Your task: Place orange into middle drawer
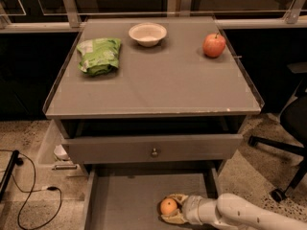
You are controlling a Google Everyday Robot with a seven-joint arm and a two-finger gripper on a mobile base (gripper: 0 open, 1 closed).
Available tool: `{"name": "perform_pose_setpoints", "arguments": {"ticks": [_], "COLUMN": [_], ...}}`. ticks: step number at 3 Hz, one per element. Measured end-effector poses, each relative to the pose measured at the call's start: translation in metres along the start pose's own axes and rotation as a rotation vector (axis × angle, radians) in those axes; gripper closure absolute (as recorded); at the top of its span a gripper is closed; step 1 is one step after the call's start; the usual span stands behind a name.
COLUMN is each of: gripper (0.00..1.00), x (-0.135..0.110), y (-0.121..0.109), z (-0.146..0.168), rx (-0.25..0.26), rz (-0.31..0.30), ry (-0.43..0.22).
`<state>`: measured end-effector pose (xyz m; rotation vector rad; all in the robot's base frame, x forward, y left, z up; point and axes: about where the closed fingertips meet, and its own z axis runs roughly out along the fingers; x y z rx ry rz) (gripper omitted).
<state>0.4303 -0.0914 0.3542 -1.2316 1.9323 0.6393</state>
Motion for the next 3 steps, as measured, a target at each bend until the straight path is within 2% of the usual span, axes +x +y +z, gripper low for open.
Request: {"name": "perform_pose_setpoints", "arguments": {"ticks": [1, 2, 3], "gripper": [0.11, 0.00, 0.00], "x": [0.0000, 0.0000, 0.0000], "y": [0.0000, 0.0001, 0.0001], "z": [0.0000, 0.0001, 0.0001], "rx": [0.000, 0.000, 0.000], "rz": [0.000, 0.000, 0.000], "ry": [0.000, 0.000, 0.000]}}
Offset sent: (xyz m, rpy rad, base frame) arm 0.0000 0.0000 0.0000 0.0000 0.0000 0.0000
